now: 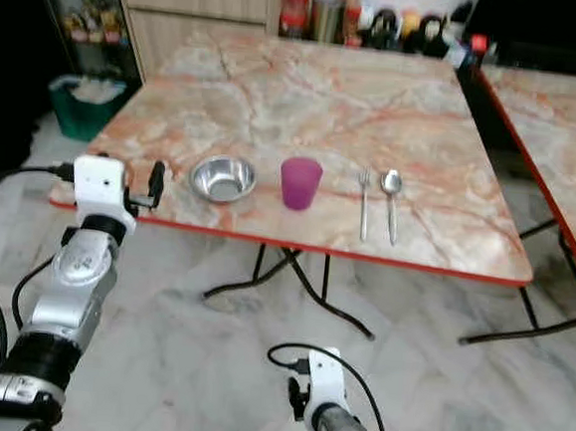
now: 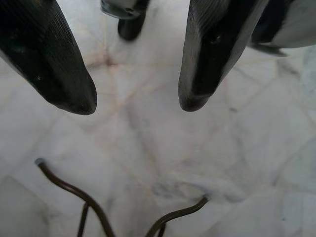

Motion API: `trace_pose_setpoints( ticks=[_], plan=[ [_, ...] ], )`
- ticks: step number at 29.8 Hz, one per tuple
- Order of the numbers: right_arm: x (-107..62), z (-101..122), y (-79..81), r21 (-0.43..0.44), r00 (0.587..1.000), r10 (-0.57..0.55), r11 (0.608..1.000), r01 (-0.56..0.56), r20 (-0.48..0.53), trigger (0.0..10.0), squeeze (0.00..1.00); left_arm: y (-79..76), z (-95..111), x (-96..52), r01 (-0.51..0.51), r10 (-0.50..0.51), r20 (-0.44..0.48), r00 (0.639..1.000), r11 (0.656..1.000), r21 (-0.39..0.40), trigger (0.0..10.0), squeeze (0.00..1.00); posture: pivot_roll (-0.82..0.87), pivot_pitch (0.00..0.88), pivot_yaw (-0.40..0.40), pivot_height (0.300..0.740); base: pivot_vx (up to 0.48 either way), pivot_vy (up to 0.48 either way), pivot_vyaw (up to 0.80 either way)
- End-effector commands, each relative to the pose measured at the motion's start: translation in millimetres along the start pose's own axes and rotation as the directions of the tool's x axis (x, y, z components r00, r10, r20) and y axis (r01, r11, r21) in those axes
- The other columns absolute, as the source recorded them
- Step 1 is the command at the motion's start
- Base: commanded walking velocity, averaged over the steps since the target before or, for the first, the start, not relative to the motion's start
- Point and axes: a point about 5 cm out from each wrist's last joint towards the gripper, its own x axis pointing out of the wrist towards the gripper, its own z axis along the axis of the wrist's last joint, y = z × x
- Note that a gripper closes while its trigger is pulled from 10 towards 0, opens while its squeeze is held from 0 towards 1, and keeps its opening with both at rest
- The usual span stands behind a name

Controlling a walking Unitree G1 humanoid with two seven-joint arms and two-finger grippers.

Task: Setting the table

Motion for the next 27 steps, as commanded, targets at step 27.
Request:
trace_pose_setpoints(
  ticks=[27],
  plan=[
    [-2.6, -8.5, -5.9, -0.005, 1.000, -0.017, 1.000, 0.017, -0.025, 10.0, 0.00, -5.0, 0.2, 0.6, 0.022, -0.022, -0.012, 1.000, 0.999, -0.047, 10.0, 0.00, 0.15, 0.067, -0.011, 0.715, 0.300, 0.000, 0.00]
  ],
)
